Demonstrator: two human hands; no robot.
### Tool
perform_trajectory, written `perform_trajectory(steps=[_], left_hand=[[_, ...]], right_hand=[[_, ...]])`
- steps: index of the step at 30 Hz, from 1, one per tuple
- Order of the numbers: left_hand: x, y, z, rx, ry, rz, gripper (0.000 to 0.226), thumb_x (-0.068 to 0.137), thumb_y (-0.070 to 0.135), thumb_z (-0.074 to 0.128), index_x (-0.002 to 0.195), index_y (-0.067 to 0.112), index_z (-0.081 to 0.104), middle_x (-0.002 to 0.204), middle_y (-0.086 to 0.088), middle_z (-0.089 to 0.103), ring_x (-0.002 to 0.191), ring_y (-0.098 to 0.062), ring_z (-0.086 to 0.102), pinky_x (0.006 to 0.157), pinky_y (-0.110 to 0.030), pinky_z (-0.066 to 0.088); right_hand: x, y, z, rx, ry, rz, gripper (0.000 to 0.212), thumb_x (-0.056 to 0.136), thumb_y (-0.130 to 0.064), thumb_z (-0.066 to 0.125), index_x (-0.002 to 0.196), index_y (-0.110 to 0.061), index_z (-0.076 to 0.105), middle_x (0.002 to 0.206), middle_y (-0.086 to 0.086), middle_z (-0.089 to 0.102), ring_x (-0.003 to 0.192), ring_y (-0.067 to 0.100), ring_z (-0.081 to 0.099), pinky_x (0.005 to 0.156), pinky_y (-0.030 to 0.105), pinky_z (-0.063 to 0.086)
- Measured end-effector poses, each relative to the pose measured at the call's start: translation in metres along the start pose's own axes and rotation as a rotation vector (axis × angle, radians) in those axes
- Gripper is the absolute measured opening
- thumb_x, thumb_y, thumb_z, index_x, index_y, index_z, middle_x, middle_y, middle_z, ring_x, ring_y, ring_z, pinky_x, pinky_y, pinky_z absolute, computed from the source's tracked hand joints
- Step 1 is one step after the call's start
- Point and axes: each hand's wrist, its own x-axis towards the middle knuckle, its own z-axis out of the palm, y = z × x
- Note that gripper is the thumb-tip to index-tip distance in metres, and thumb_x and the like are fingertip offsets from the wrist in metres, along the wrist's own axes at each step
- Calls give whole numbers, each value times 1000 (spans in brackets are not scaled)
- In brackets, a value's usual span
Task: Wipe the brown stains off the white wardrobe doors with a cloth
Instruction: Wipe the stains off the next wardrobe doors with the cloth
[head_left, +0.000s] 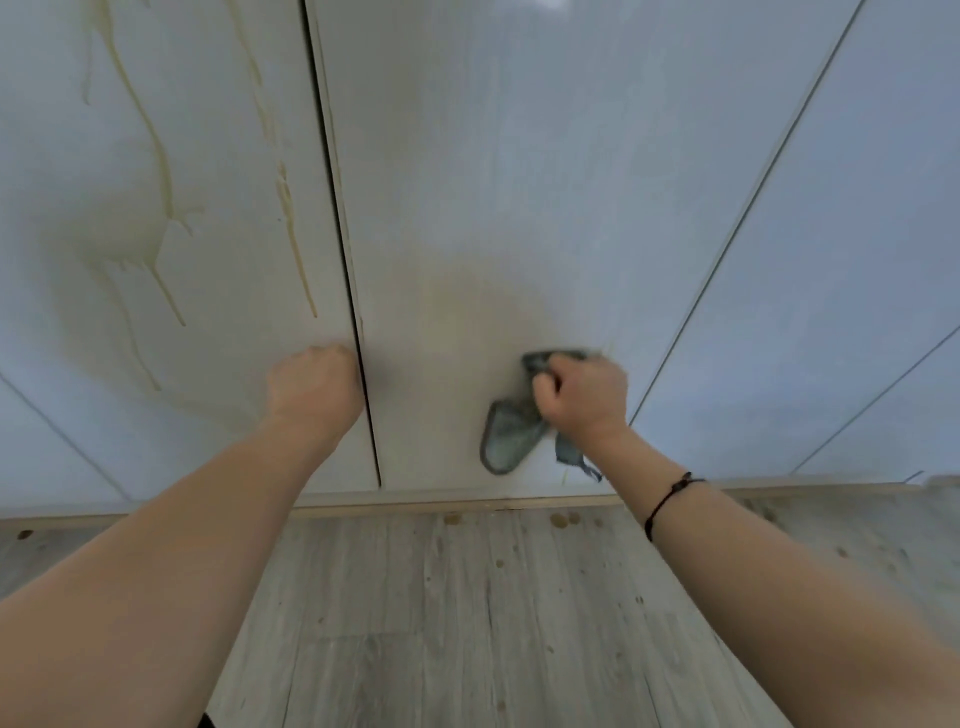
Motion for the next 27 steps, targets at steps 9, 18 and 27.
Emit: perform_trajectory(steps=[9,18,27], left_hand=[[2,2,-2,-35,-6,-7,7,79,11,59,77,18,60,73,-4,54,80,-34,68,59,-29,37],[-1,2,-5,-74,-33,-12,16,82,10,58,73,19,49,65,-4,50,76,-32,65,60,-30,40],[0,0,-7,-188,-53,-66,24,82,10,58,64,19,45,85,-14,67,83,-36,67,63,-33,46]], right_hand=[[-52,60,43,-332,-661,86,34,85,-39,46,64,-17,62,58,-3,56,62,23,57,50,24,35],[58,17,-52,93,314,111,20,72,-24,34,53,-20,31,48,-8,19,43,19,21,49,22,9],[-17,62,-9,-350,-388,232,34,80,-33,34,59,-19,57,56,-4,51,62,25,59,52,23,30]])
